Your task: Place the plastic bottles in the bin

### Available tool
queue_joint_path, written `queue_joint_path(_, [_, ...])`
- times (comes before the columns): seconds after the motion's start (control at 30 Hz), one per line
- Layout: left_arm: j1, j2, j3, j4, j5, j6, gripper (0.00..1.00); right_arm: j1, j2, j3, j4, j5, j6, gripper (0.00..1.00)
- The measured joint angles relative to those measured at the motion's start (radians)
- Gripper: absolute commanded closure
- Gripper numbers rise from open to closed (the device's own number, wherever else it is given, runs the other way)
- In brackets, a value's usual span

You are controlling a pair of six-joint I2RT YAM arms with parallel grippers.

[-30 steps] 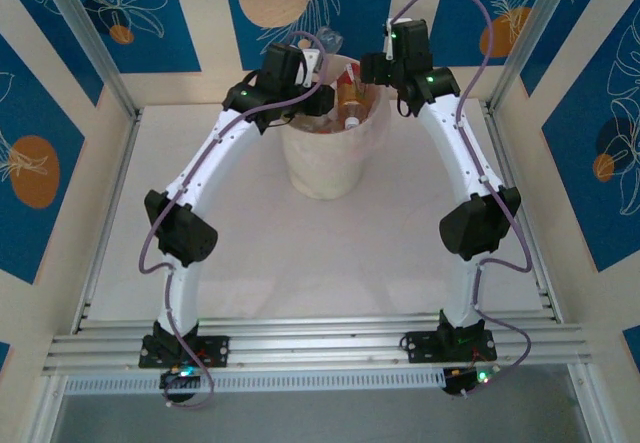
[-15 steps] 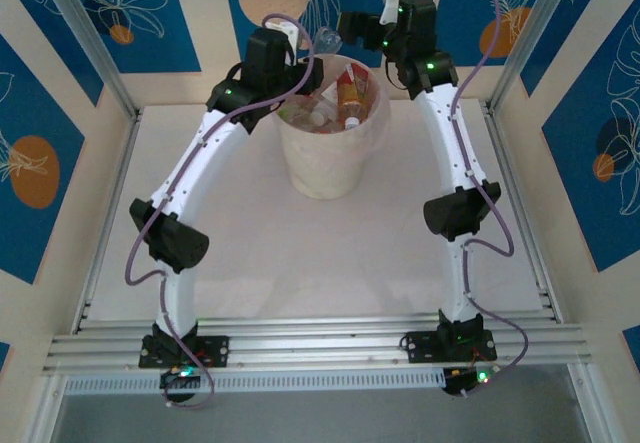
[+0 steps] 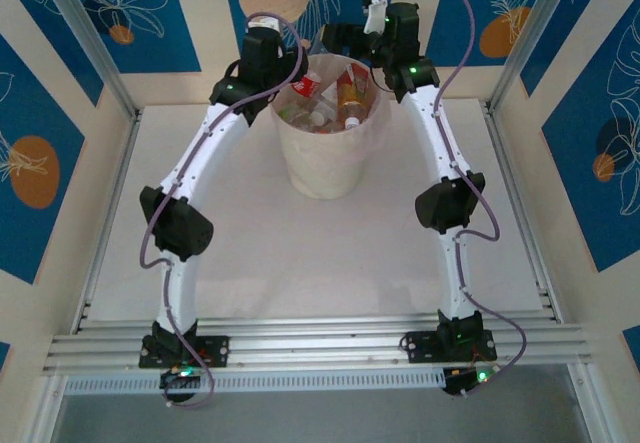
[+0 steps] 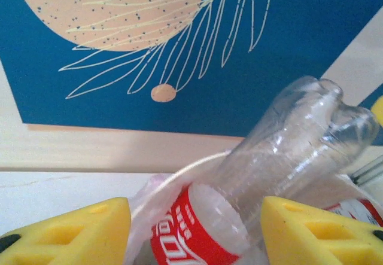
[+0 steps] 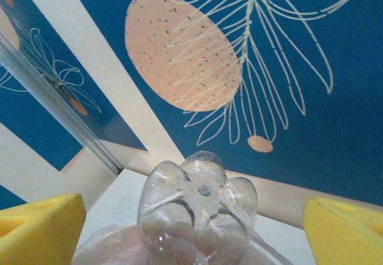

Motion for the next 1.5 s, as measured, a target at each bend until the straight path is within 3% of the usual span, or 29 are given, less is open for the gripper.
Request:
queue_joint_path(0.27, [0.040, 0.119, 0.112, 0.085, 0.014, -0.088, 0.41, 0.000, 0.021, 0.001, 0.042, -0.084, 0.027, 0.10])
queue_joint_path(0.47, [0.082, 0.217, 0.230, 0.163, 0.088, -0.126, 0.40, 0.000, 0.021, 0.003, 0.044, -0.149, 0.036, 0.13])
queue_joint_path(0.8, [0.099, 0.311, 0.262, 0.298, 0.235, -0.173, 0.36, -0.003, 0.018, 0.007, 0.023, -0.241, 0.042, 0.18])
queue_joint_path(1.07, [0.103, 0.344, 0.274, 0.351, 0.327, -0.176, 0.37, -0.010, -0.010, 0.003, -0.040, -0.270, 0.012, 0.31])
queue_joint_path(1.33, [0.095, 0.343, 0.278, 0.346, 0.383, -0.069, 0.37, -0.005, -0.164, -0.189, -0.069, -0.280, -0.023, 0.43])
queue_joint_path(1.5, [0.087, 0.336, 0.278, 0.318, 0.400, -0.013, 0.37, 0.001, -0.262, -0.327, -0.066, -0.258, -0.048, 0.46])
